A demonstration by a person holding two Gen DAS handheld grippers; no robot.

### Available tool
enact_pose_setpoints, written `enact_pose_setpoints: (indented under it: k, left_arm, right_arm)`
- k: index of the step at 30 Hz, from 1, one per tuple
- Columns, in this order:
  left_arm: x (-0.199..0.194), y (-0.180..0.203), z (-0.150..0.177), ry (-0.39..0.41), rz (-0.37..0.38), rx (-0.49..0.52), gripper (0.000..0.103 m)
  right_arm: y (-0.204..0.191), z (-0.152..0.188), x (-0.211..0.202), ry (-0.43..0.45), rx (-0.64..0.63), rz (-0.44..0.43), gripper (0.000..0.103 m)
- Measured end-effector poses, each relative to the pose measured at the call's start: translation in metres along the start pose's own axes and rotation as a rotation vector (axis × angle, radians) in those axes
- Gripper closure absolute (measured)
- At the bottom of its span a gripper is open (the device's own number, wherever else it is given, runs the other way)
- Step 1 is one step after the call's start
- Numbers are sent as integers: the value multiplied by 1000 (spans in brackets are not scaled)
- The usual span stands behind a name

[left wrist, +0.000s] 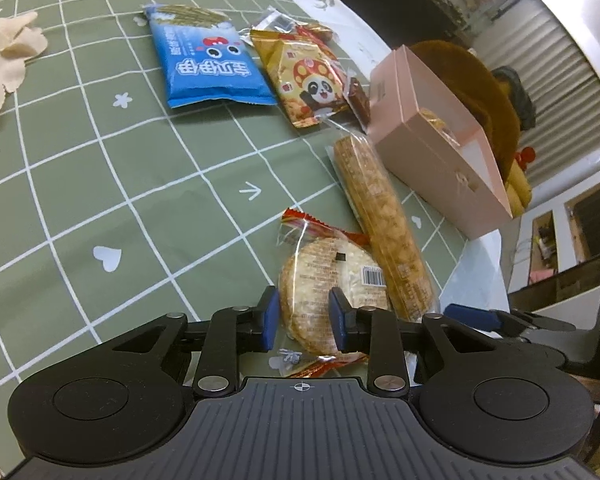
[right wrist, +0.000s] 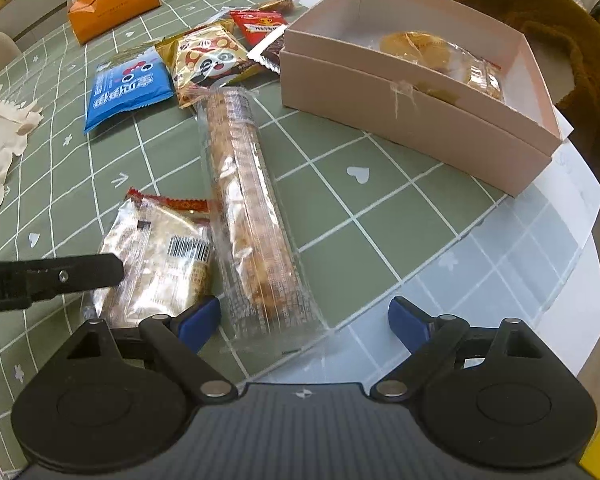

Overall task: Organize snacks
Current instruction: 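Lift the rice-cracker packet with the left tool while the right hovers over the cookie roll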

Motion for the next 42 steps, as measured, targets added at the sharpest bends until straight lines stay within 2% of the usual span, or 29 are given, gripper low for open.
enact_pose_setpoints:
  k: [8, 18, 22, 25, 26, 28, 36, 38, 42]
  left_arm:
    - [1, -1, 1, -19, 22, -8, 73]
    - [2, 4, 0, -27, -10, 6, 73]
    - [3, 4, -2, -5, 7, 5, 70]
    - [2, 6, -1, -2, 38, -31, 68]
    - [-1, 9, -2, 5, 58, -36, 63]
    - [-8, 17, -6, 30, 93, -26, 60]
    - [-19, 37, -15, 58, 166, -2, 59]
    - [-21, 44, -15, 55, 153, 31, 59]
    - [-18, 51, -13, 62, 77, 98, 59]
  right_arm:
    - [3, 7, -5, 10, 15, -18, 11]
    - [7, -2, -12, 33, 119, -67, 11]
    - [6, -4, -7, 47, 115, -54, 11]
    - [10, -1, -2, 44, 118, -41, 12]
    - [10, 0, -1, 47, 107, -24, 12]
    - [9, 3, -1, 54, 80, -5, 12]
    - [11, 5, -2, 67, 62, -17, 14]
    - [11, 5, -3, 68, 62, -21, 14]
    - [10, 5, -4, 70, 66, -23, 14]
Point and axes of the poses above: each gripper's, at about its wrist camera, not at the fingertips, and x roughly the way its jaws point, y to its right, z to its underside, the point moved 7 cm from there along x, roughly the way its jaws point, and after that the axes turned 2 degrees about y, right-handed, at the moved point
